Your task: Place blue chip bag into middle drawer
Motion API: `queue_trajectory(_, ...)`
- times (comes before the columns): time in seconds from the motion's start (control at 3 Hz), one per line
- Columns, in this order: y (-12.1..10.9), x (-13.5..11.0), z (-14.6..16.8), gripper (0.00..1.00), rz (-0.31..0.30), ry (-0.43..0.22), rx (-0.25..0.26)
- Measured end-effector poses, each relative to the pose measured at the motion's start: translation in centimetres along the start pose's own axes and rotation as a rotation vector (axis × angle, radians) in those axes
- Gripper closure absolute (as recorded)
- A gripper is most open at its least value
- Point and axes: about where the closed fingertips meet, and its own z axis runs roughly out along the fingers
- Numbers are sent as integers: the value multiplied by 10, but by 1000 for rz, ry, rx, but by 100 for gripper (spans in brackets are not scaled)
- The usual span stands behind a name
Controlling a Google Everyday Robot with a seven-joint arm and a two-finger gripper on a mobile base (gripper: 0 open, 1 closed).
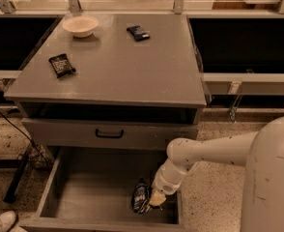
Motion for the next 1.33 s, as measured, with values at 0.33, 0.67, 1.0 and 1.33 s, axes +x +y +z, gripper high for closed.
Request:
queue_trajectory(0.33, 3, 2, -1, 100, -1, 11, 66)
queue_trajectory(0.67, -7, -1, 17, 100, 19, 19, 56)
queue_trajectory(1.0, -7, -1, 17, 100, 19, 19, 56)
queue_trajectory(1.33, -13, -2, 28, 100, 29, 24, 41)
